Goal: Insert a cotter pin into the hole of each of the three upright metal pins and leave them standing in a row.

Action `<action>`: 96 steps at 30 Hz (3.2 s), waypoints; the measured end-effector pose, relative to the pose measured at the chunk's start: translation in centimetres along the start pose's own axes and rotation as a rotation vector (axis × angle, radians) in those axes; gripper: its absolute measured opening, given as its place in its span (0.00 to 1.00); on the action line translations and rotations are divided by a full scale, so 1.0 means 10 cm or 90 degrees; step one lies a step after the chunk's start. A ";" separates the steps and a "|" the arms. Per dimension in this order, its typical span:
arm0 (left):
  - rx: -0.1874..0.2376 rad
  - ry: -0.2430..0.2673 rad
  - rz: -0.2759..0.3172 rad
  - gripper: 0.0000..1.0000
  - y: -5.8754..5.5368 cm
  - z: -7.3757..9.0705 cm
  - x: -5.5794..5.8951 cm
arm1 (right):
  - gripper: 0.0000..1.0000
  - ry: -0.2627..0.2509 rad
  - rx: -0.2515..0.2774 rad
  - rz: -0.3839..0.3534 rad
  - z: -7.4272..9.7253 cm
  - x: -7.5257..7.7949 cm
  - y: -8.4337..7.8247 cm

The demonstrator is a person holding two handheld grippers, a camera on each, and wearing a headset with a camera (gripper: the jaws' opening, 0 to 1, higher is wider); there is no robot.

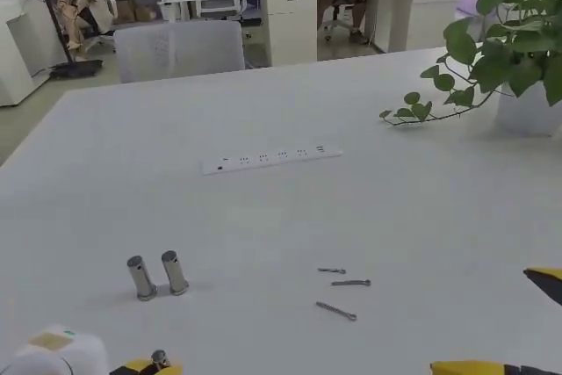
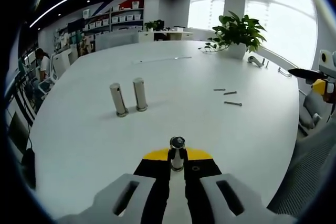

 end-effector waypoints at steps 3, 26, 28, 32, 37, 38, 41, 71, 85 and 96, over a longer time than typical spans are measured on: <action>0.000 0.002 0.005 0.07 -0.01 0.00 0.01 | 0.98 0.000 0.000 -0.001 0.00 0.00 0.00; 0.002 -0.012 -0.010 0.07 -0.06 0.00 0.25 | 0.98 0.010 -0.003 0.001 -0.02 -0.02 0.00; -0.001 -0.005 -0.015 0.07 -0.08 -0.01 0.26 | 0.98 0.009 -0.002 0.002 -0.02 -0.02 0.00; 0.000 -0.004 -0.005 0.07 -0.09 0.00 0.27 | 0.98 0.013 0.000 0.002 -0.03 -0.03 0.01; 0.003 -0.005 -0.025 0.07 -0.12 0.00 0.28 | 0.98 0.014 0.000 0.001 -0.04 -0.04 0.01; 0.003 -0.004 -0.016 0.07 -0.13 0.00 0.28 | 0.98 0.014 -0.002 0.002 -0.04 -0.04 0.01; 0.008 -0.008 -0.017 0.07 -0.13 0.00 0.28 | 0.98 0.013 0.000 0.004 -0.03 -0.04 0.03; 0.031 -0.050 -0.046 0.15 -0.05 0.00 0.34 | 0.98 0.019 0.004 0.007 -0.06 -0.05 0.05; 0.029 -0.092 -0.029 0.30 -0.09 0.03 0.38 | 0.98 0.018 0.001 0.008 -0.06 -0.06 0.04; 0.020 -0.117 -0.028 0.41 -0.06 0.10 0.33 | 0.97 0.024 -0.005 0.008 -0.07 -0.07 0.02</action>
Point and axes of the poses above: the centre of the closed fingertips' face, and the gripper's own axes: z roughly backward along the fingers, x roughly to its right, y roughly out of its top, the point moved 8 cm from there along z, roughly backward along the fingers, and after that the axes turned 14 degrees about x, right-handed, at the moved point
